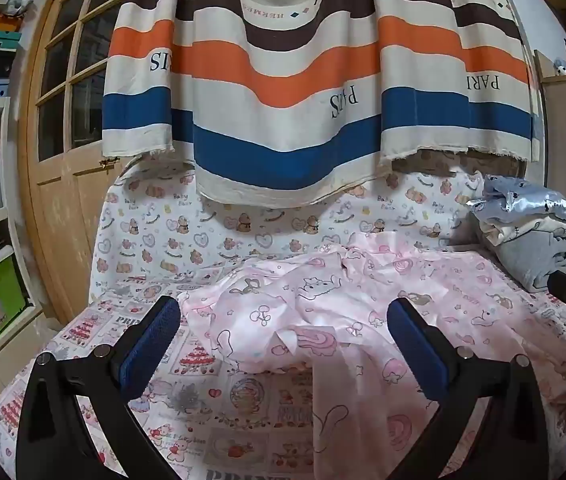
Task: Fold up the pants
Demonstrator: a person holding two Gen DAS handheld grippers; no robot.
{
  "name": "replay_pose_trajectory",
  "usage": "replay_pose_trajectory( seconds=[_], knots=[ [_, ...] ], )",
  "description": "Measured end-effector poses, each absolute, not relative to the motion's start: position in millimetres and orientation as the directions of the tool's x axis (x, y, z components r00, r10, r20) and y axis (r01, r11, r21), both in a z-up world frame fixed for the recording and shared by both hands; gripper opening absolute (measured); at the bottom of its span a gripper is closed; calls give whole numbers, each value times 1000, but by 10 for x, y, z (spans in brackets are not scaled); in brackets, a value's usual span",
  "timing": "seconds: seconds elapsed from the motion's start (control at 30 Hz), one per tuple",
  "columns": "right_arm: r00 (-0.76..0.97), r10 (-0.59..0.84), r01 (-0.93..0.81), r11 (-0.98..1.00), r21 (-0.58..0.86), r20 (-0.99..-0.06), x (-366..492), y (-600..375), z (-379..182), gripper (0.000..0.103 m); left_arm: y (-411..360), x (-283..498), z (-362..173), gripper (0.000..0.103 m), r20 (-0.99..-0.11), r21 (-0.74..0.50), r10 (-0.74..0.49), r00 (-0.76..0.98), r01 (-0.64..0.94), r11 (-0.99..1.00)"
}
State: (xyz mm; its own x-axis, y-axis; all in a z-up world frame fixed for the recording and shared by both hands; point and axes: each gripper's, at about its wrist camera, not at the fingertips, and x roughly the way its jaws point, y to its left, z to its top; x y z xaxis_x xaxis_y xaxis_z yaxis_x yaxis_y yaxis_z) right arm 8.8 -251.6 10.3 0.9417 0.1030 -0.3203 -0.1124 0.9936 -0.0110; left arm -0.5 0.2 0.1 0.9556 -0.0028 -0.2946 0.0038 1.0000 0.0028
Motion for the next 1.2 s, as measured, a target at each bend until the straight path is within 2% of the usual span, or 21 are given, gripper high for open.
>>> replay_pose_trajectory(
  seconds=[0.27, 0.5, 1.2],
  knots=[
    [942, 105, -112, 994, -4, -318, 90, -2514, 93, 102, 161, -48, 9, 103, -296, -24, -9, 955, 2, 1000],
    [943, 104, -111, 994, -3, -317, 88, -2515, 98, 102, -24, 1, 7, 103, -306, 14, 3, 952, 1, 1000],
    [943, 106, -112, 994, -3, -316, 92, -2521, 100, 102, -41, 4, 11, 103, -301, 16, 3, 954, 2, 1000]
  ],
)
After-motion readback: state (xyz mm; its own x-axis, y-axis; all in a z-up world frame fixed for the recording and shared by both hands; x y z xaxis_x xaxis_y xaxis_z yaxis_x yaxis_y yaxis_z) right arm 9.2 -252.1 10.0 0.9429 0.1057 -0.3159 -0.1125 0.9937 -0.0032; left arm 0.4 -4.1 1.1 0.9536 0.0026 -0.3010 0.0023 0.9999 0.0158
